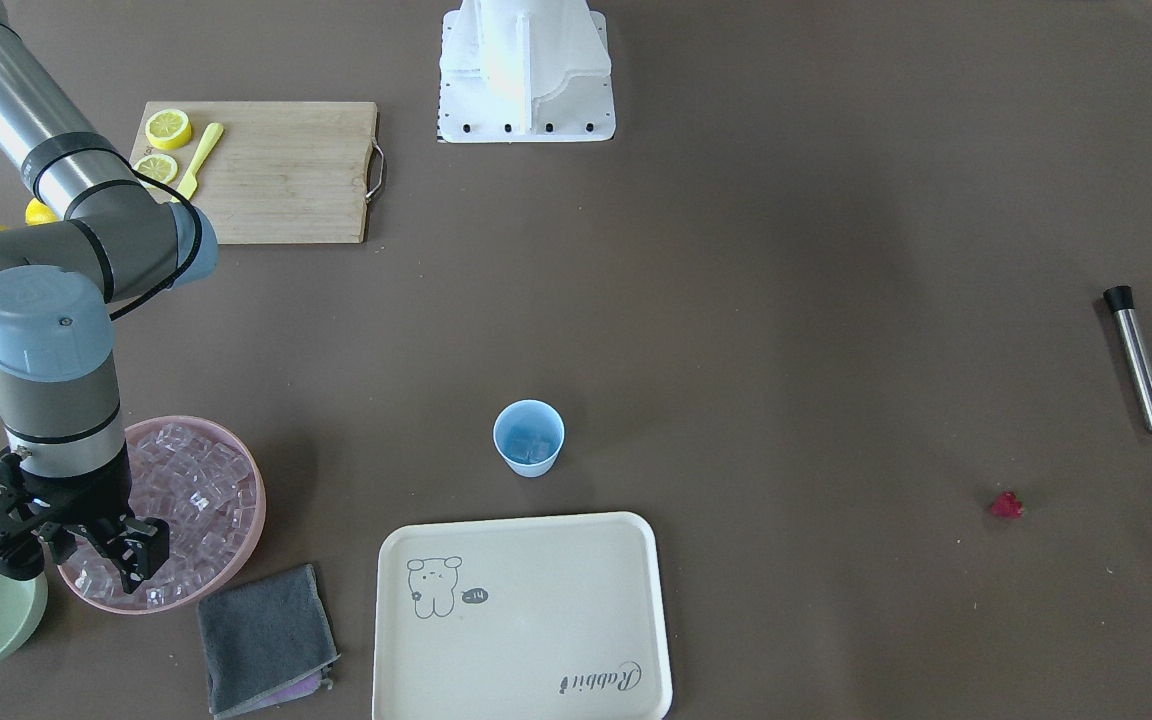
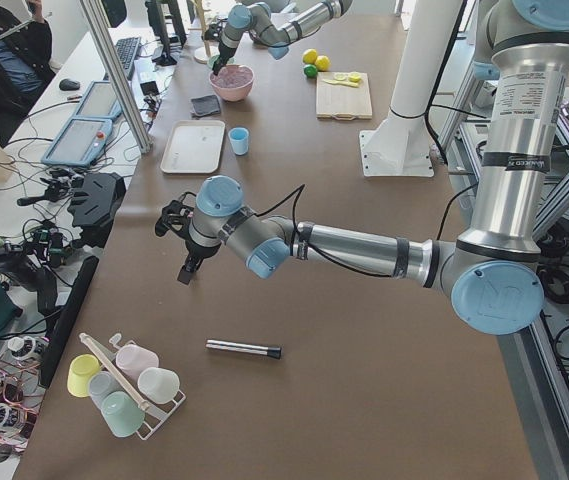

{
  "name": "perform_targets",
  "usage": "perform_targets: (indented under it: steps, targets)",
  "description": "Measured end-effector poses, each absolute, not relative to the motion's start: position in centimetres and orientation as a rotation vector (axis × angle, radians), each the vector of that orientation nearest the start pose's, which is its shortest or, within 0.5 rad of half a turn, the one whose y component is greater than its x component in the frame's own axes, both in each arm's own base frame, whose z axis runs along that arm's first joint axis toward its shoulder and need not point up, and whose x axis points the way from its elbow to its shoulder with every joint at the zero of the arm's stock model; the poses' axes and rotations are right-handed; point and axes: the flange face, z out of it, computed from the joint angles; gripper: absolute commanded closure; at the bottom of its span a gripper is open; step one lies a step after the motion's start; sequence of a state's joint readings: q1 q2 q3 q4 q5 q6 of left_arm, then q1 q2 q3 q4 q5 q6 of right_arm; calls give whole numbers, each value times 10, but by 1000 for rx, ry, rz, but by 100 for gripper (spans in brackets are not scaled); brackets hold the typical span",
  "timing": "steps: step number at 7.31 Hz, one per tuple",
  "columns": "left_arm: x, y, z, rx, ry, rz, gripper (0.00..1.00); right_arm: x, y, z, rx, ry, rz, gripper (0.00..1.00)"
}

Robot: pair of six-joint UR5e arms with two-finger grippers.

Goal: Mash ice and strawberries in cup

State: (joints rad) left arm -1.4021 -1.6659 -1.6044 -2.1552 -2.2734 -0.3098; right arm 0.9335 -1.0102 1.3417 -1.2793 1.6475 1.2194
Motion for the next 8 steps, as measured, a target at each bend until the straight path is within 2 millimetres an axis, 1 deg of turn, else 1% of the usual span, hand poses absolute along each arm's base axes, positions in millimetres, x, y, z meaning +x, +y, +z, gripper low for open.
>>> perform_targets:
  steps: [2,3,4,6,7,8]
  targets:
    - [27,-558,528,502,814,122,2,-337,-666,418,316,-548,538,55]
    - [28,-558,528,501,814,124,2,-337,-666,418,316,-549,538,62]
    - [28,-559,527,501,814,125,2,-338,-667,415,318,-552,537,62]
    - [28,-558,529,499,814,125,2,-339,-669,407,326,-560,530,90]
    - [28,-557,531,495,814,124,2,-339,-670,405,330,-560,520,100]
    - [28,-557,533,491,813,122,2,-339,-670,404,333,-560,511,100]
